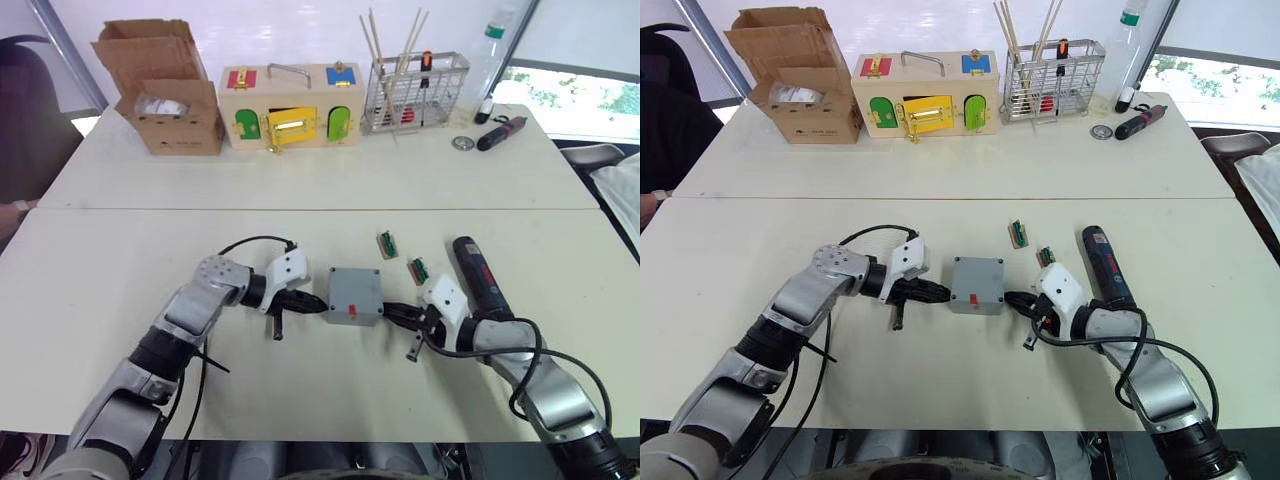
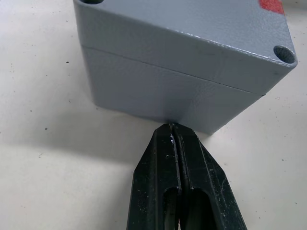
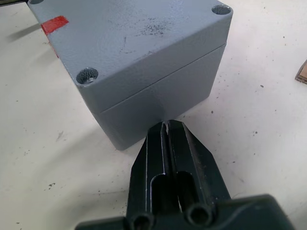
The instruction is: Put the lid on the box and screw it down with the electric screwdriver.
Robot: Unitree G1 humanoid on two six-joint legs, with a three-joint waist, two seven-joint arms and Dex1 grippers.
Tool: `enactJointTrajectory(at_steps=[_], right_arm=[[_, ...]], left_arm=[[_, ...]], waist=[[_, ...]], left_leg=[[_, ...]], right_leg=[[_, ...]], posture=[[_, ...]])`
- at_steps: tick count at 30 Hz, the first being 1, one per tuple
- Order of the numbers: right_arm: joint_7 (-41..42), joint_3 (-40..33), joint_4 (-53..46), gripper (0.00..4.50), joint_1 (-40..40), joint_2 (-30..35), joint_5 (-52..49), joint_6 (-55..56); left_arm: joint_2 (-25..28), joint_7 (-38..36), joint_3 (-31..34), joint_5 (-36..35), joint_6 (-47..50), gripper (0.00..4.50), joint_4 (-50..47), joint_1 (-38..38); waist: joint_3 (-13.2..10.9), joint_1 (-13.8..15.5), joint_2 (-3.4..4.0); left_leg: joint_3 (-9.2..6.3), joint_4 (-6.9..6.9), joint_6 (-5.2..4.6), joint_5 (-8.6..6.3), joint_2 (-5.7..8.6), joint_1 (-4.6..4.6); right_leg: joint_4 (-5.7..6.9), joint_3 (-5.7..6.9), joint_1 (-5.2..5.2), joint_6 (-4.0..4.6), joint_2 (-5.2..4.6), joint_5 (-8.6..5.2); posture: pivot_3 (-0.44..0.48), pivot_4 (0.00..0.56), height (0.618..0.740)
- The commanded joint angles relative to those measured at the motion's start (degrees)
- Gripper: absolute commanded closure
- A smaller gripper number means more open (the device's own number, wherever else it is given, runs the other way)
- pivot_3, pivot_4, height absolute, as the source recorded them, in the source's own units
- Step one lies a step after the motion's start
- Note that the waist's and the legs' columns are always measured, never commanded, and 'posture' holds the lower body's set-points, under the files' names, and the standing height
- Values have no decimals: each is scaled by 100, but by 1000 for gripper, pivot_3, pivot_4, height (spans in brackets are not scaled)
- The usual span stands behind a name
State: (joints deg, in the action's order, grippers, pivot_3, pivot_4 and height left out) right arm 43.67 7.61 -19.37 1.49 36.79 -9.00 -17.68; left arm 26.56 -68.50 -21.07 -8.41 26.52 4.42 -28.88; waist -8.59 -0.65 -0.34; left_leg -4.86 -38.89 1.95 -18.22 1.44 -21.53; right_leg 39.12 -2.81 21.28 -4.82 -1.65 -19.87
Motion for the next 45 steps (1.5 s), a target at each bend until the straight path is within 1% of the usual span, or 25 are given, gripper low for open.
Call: enactJointTrajectory(at_steps=[1, 5, 9, 14, 15, 16, 17, 18, 19, 23, 24, 26, 28, 29, 30, 32, 33, 37, 40, 45], right_arm=[[101, 139, -242, 4467, 12, -98, -58, 178], [17, 43, -320, 4467, 177, -61, 0, 107], [-130, -221, -336, 4467, 218, -40, -16, 44], [-308, -953, -792, 4467, 457, 58, -342, -329], [-367, -1126, -944, 4500, 520, 52, -431, -446], [-412, -1279, -1094, 4500, 588, 42, -513, -542], [-510, -1456, -1246, 4240, 651, -3, -609, -674], [-575, -1574, -1348, 3929, 694, -35, -675, -768], [-683, -1707, -1473, 3576, 746, -98, -757, -899], [-1212, -2118, -1772, 1465, 777, -432, -1069, -1507], [-1326, -2195, -1803, 1113, 745, -505, -1142, -1655], [-1445, -2292, -1833, 1057, 677, -569, -1284, -1869], [-1533, -2322, -1841, 1057, 599, -611, -1442, -2108], [-1593, -2312, -1818, 1057, 536, -629, -1485, -2212], [-1636, -2295, -1796, 1057, 483, -638, -1512, -2293], [-1715, -2224, -1684, 1057, 351, -635, -1522, -2449], [-1756, -2164, -1587, 1057, 279, -633, -1486, -2493], [-1801, -1908, -1179, 1057, 125, -603, -1299, -2472], [-1888, -1911, -961, 1057, 11, -760, -1344, -2416], [-1936, -1829, -771, 1057, -123, -885, -1321, -2301]], left_arm=[[-75, 76, -17, -43, -24, 4500, -28, 13], [13, 119, 235, -178, 144, 4500, 21, -89], [319, -50, 367, -256, 199, 4500, 98, -123], [757, -216, 915, -558, 271, 4500, 524, -475], [847, -293, 1048, -704, 354, 4099, 466, -555], [907, -353, 1176, -869, 522, 3923, 370, -641], [975, -441, 1311, -1106, 773, 3537, 176, -718], [1014, -490, 1392, -1267, 957, 3059, 37, -765], [1056, -493, 1471, -1432, 1130, 2553, -253, -779], [1185, -366, 1477, -1623, 1306, 430, -1121, -662], [1179, -331, 1476, -1678, 1331, 410, -1268, -656], [1164, -300, 1462, -1802, 1436, 926, -1515, -684], [1188, -291, 1364, -1781, 1388, 1846, -1745, -697], [1203, -294, 1304, -1765, 1356, 2440, -1843, -695], [1215, -296, 1262, -1761, 1328, 2906, -1912, -690], [1246, -307, 1157, -1743, 1288, 4079, -2045, -669], [1257, -302, 1118, -1740, 1282, 4460, -2105, -645], [1302, -205, 1017, -1723, 1298, 4460, -2284, -533], [1271, 18, 1023, -1656, 1329, 4460, -2280, -498], [1369, 89, 950, -1617, 1299, 4460, -2323, -360]], waist=[[0, 0, 0], [0, 7, 0], [-1, -10, 1], [-7, 5, 3], [-9, 3, 3], [-10, 8, 5], [-10, 14, 5], [-11, 16, 4], [-11, 14, 4], [-11, -3, 5], [-11, -5, 6], [-12, -7, 8], [-14, -7, 10], [-14, -8, 10], [-15, -9, 12], [-17, -9, 15], [-17, -9, 15], [-17, -5, 15], [-20, -4, 17], [-21, -16, 19]], left_leg=[[0, 0, 0, 0, 0, 0], [0, 0, 0, 0, 1, 0], [0, 1, 0, 0, 0, -1], [-1, 2, 0, 0, 0, -4], [-1, 2, 0, 0, 0, -5], [-1, 2, 0, 0, 0, -6], [-1, 2, 1, 0, 0, -9], [-3, 2, 1, 0, 0, -11], [-3, 1, 1, 0, 0, -14], [-3, 2, 2, 0, 0, -20], [-3, 2, 2, 0, 0, -19], [-3, 2, 2, 0, -1, -18], [-2, 2, 2, 0, -1, -18], [-2, 2, 2, 0, 0, -18], [-2, 2, 2, 0, 0, -18], [-1, 2, 2, 0, 0, -18], [-1, 2, 2, 0, 0, -18], [0, 2, 1, 0, 0, -18], [0, 2, 1, 0, 0, -19], [1, 4, 1, 0, 0, -18]], right_leg=[[0, 0, 0, 0, 0, 0], [0, 0, -1, 0, -1, 0], [0, 0, 2, 0, 0, 0], [0, 1, 5, 0, -1, 0], [0, 1, 6, 0, -1, 0], [0, 1, 6, 0, -1, 0], [-1, 2, 7, 0, -3, 0], [-3, 3, 8, 0, -4, 0], [-4, 4, 9, 0, -4, 0], [-8, 3, 12, 0, -7, 0], [-7, 2, 12, 0, -7, 0], [-6, 2, 12, 0, -6, 0], [-6, 2, 12, 0, -5, 0], [-6, 1, 13, 0, -5, 0], [-6, 1, 12, 0, -5, 0], [-6, 1, 13, 0, -5, 0], [-6, 1, 13, 0, -5, 0], [-6, 1, 12, 0, -5, 0], [-7, 1, 14, 0, -4, 0], [-6, 0, 15, 0, -3, 0]], posture=[[0, 150, 740], [0, 150, 740], [0, 150, 740], [0, 150, 740], [0, 150, 740], [0, 150, 740], [0, 150, 740], [0, 150, 740], [0, 150, 740], [0, 150, 740], [0, 150, 740], [0, 150, 740], [0, 150, 740], [0, 150, 740], [0, 150, 740], [0, 150, 740], [0, 150, 740], [0, 150, 740], [0, 150, 740], [0, 150, 740]])
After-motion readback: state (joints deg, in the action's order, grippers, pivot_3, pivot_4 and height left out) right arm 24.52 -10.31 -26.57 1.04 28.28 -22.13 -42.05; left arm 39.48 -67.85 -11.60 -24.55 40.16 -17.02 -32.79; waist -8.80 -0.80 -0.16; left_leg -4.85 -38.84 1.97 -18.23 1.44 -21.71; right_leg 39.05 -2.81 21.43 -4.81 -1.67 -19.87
